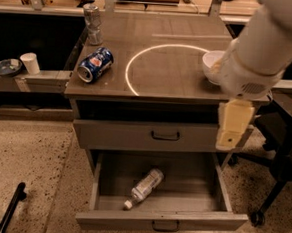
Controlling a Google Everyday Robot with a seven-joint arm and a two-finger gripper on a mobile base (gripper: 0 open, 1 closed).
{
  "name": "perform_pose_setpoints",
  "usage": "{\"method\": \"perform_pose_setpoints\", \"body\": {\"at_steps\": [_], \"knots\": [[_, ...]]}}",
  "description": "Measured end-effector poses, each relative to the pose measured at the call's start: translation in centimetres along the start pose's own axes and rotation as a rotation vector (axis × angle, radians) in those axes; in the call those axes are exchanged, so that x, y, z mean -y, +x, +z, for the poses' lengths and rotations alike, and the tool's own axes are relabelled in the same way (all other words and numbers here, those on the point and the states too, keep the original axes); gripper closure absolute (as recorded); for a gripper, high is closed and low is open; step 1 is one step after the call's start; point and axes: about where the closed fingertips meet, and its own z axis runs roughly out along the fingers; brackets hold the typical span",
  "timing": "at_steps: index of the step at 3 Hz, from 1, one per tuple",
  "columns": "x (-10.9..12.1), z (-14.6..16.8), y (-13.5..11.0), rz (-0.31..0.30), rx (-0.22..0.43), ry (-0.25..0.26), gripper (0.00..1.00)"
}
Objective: Pick blue plastic bottle from middle drawer and place on counter
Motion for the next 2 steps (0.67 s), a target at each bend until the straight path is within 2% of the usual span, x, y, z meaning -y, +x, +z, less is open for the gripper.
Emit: {"method": "perform_pose_setpoints", "body": {"at_steps": [1,2], "knots": [[-2.0,8.9,-1.6,-0.159,-0.040,-0.093,0.00],[-4.3,11.2,-1.0,-0.189,-0.069,-0.149,0.00]]}}
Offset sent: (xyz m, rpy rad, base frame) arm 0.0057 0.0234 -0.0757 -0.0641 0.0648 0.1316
